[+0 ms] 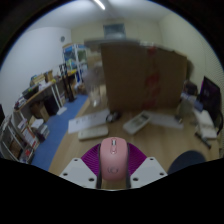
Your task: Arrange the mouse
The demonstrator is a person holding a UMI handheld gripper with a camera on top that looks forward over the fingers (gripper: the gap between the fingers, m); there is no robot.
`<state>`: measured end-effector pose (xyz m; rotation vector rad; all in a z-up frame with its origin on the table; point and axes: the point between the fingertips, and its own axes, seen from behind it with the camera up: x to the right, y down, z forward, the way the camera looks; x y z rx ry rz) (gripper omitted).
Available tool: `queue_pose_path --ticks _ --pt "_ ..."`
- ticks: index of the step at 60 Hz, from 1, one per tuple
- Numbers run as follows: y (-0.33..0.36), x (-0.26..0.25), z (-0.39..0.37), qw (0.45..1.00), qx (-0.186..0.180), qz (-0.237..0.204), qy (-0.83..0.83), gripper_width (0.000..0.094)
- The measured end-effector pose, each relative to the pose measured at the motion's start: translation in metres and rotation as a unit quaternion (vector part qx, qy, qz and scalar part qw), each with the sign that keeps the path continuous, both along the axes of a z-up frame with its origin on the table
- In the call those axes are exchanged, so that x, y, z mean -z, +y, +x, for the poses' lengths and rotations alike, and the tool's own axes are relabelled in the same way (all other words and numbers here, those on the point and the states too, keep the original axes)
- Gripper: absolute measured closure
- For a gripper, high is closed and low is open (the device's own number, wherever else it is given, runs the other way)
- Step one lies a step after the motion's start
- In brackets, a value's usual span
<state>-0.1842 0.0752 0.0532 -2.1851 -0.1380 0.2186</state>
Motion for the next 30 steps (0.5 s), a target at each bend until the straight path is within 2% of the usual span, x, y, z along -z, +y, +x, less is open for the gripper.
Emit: queue_pose_path --ticks 7,12,19,30 --pt "-0.002 -0.111 0.063 0.995 0.021 0.096 0.012 0.0614" --pt "-0.014 -0.139 0.14 0.99 0.068 0.124 -0.027 0.0617" --pt "-0.036 -0.1 0.225 0.988 0.107 0.089 -0.068 0.0617" --pt "-0.059 0.008 0.272 0.99 0.114 0.004 -0.078 0.0614"
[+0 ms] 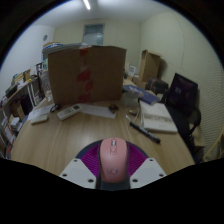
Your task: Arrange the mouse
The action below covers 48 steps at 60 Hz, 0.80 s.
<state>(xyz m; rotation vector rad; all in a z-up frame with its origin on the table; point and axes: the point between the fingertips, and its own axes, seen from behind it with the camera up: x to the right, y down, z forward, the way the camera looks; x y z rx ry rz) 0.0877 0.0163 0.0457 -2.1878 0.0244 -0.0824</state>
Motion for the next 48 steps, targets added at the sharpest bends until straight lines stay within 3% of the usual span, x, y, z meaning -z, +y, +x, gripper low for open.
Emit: queue_pose_path --ticks 11,15,18,26,29,31,32,48 --pt "-0.018 0.064 0.005 0.998 0.004 -0.048 0.035 0.0597" --pt "-0.015 0.06 0.003 0.999 0.003 -0.022 0.046 0.0579" --pt "-0.016 0.062 0.003 0.998 -0.002 -0.028 0.05 0.0547" --pt "-0.014 0.061 0.003 0.998 -0.013 -0.051 0.033 0.0396" --pt "-0.019 0.06 0.007 0.997 -0.002 -0.065 0.027 0.0201" --pt "-0.022 0.059 0.011 0.997 0.006 -0.069 0.023 0.0123" --pt "-0.023 0.056 0.012 0.997 0.01 -0.067 0.021 0.0165" --pt "-0.095 -0.011 -0.021 0.997 0.059 -0.047 0.026 0.0172"
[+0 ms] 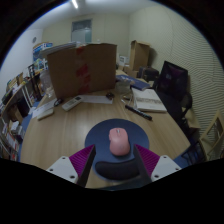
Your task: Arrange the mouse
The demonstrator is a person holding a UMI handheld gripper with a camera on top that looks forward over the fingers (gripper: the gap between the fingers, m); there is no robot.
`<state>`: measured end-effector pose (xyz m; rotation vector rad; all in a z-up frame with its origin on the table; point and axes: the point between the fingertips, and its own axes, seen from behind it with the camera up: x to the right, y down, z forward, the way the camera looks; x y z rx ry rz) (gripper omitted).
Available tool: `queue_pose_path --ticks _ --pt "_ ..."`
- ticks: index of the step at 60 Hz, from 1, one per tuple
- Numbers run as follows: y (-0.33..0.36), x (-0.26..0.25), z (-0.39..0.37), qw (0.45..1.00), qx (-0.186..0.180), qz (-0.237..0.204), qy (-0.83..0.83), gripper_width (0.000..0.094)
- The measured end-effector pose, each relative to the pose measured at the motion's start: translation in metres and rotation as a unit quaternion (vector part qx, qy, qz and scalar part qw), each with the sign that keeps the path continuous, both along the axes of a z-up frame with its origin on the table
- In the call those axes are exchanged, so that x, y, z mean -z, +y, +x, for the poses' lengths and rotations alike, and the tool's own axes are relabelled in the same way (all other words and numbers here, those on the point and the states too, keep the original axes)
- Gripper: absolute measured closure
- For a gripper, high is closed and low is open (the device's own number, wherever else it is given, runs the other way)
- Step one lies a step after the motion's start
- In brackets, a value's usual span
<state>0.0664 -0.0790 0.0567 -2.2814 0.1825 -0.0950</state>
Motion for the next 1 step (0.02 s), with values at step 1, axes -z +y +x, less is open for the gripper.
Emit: queue_pose_path --ticks 1 --pt "-0.0076 -0.0053 -0.0042 1.0 0.002 0.002 -0.002 0.0171"
